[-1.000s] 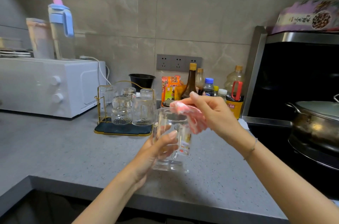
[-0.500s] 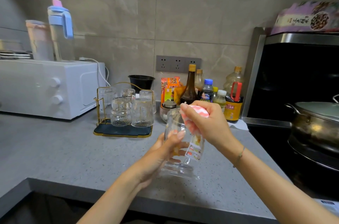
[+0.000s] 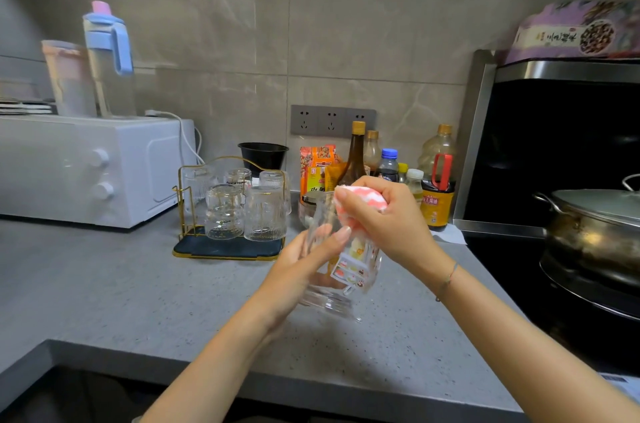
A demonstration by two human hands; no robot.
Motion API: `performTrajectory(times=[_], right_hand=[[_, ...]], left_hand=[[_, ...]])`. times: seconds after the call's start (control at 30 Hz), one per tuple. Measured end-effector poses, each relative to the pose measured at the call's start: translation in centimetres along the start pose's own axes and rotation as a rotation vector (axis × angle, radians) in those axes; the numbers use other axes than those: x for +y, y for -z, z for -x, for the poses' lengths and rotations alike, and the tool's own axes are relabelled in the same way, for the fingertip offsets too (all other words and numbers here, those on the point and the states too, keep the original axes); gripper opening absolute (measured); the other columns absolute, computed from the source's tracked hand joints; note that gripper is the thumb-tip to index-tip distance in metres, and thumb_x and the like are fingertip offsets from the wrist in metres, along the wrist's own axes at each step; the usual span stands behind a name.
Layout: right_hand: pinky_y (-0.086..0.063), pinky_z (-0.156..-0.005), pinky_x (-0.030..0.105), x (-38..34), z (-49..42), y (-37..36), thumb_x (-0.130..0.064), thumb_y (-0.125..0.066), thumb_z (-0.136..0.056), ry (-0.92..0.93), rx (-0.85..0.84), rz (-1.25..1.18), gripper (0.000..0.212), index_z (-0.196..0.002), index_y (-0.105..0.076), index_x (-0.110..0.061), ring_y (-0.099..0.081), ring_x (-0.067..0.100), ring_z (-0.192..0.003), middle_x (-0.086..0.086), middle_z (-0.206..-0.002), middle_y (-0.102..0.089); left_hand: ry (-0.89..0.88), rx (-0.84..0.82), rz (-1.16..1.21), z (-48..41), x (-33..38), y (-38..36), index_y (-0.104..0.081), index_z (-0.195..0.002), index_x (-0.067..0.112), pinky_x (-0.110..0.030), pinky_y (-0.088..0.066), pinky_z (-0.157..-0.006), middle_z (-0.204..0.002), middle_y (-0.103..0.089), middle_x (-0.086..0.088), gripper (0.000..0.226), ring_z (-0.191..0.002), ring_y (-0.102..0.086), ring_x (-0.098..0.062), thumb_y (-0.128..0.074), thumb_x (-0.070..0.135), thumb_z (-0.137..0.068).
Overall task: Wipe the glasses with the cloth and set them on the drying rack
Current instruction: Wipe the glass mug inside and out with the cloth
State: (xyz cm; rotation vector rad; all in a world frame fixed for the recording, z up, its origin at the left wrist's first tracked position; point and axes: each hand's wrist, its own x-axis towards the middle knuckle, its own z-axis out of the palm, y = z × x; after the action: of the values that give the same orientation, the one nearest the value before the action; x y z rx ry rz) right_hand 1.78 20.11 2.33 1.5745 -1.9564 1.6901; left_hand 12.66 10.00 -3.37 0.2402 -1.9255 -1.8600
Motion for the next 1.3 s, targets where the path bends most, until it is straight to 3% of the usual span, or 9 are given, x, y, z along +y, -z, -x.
performTrajectory(times=[0.07,0.13,0.3,0.5,0.63,0.8,1.03,1.17,1.3], right_hand=[[-0.042,-0.050,0.013,0.2,0.3,0.1,-0.024,-0.063,-0.089,0.002,-0.033,-0.018,0.017,-0.074,-0.066,-0.017,-0.056,0.002,-0.053,-0.006,-0.059,-0.061],[-0.044,-0.048,0.015,0.3,0.5,0.2,-0.026,-0.062,-0.089,-0.005,-0.069,-0.039,0.016,-0.076,-0.066,-0.017,-0.057,0.003,-0.053,-0.008,-0.060,-0.061],[-0.052,-0.055,0.029,-0.1,0.9,1.1,-0.038,-0.053,-0.082,-0.079,-0.204,-0.152,0.025,-0.085,-0.065,-0.016,-0.063,0.019,-0.063,0.000,-0.071,-0.065],[-0.048,-0.052,0.024,-0.5,1.1,1.3,-0.040,-0.052,-0.080,-0.112,-0.195,-0.218,0.028,-0.086,-0.066,-0.016,-0.063,0.024,-0.062,0.005,-0.070,-0.068],[-0.045,-0.046,0.022,-0.5,0.9,1.2,-0.042,-0.053,-0.079,-0.106,-0.061,-0.171,0.028,-0.081,-0.068,-0.019,-0.058,0.049,-0.066,0.027,-0.074,-0.064],[-0.038,-0.036,0.013,-0.4,0.9,1.4,-0.032,-0.055,-0.087,-0.126,-0.077,-0.104,0.019,-0.083,-0.067,-0.018,-0.049,0.005,-0.037,-0.002,-0.050,-0.060],[-0.039,-0.039,0.012,-0.3,0.3,1.6,-0.028,-0.054,-0.094,-0.126,-0.098,-0.053,0.030,-0.089,-0.067,-0.001,-0.048,0.001,-0.036,-0.006,-0.048,-0.058],[-0.042,-0.051,0.009,-0.4,0.4,2.0,-0.028,-0.051,-0.094,-0.152,-0.227,-0.197,0.029,-0.084,-0.061,-0.003,-0.055,0.000,-0.050,-0.012,-0.054,-0.060],[-0.046,-0.061,0.016,0.1,0.4,2.1,-0.033,-0.050,-0.091,-0.131,-0.235,-0.324,0.029,-0.081,-0.062,-0.009,-0.057,0.008,-0.067,-0.004,-0.072,-0.060]], left_hand=[[0.019,-0.032,0.026,0.2,0.0,0.3,-0.059,-0.128,0.025,-0.023,-0.057,-0.075,-0.127,-0.065,0.001,0.072,-0.112,-0.064,-0.018,-0.069,0.059,-0.066],[0.033,-0.057,0.047,0.5,0.0,0.6,-0.065,-0.121,0.025,-0.038,-0.055,-0.091,-0.117,-0.070,-0.003,0.068,-0.110,-0.066,-0.022,-0.069,0.062,-0.065],[0.158,-0.163,0.414,0.7,-0.6,1.7,-0.070,-0.116,0.013,-0.052,-0.050,-0.091,-0.118,-0.068,-0.016,0.085,-0.098,-0.068,-0.032,-0.086,0.060,-0.048],[0.292,-0.328,0.652,0.5,-1.0,2.3,-0.066,-0.123,0.007,-0.047,-0.055,-0.072,-0.120,-0.063,-0.020,0.085,-0.096,-0.065,-0.035,-0.085,0.056,-0.056],[0.289,-0.306,0.492,-0.1,-0.2,2.6,-0.072,-0.115,0.011,-0.051,-0.055,-0.081,-0.121,-0.066,-0.018,0.087,-0.103,-0.067,-0.037,-0.087,0.061,-0.045],[0.211,-0.212,-0.001,0.1,1.7,1.9,-0.061,-0.122,0.032,-0.052,-0.045,-0.101,-0.117,-0.070,0.000,0.077,-0.102,-0.070,-0.025,-0.068,0.073,-0.058],[0.025,-0.121,-0.144,-0.2,1.3,1.1,-0.052,-0.118,0.039,-0.013,-0.051,-0.067,-0.114,-0.068,0.007,0.058,-0.093,-0.072,-0.013,-0.074,0.054,-0.066],[0.045,-0.159,-0.034,-0.1,0.8,2.0,-0.060,-0.122,0.035,-0.049,-0.045,-0.101,-0.117,-0.070,0.000,0.078,-0.097,-0.072,-0.025,-0.081,0.062,-0.052],[0.083,-0.236,0.240,0.0,0.5,2.3,-0.074,-0.106,0.037,-0.055,-0.049,-0.096,-0.117,-0.071,-0.007,0.074,-0.102,-0.068,-0.033,-0.088,0.061,-0.036]])
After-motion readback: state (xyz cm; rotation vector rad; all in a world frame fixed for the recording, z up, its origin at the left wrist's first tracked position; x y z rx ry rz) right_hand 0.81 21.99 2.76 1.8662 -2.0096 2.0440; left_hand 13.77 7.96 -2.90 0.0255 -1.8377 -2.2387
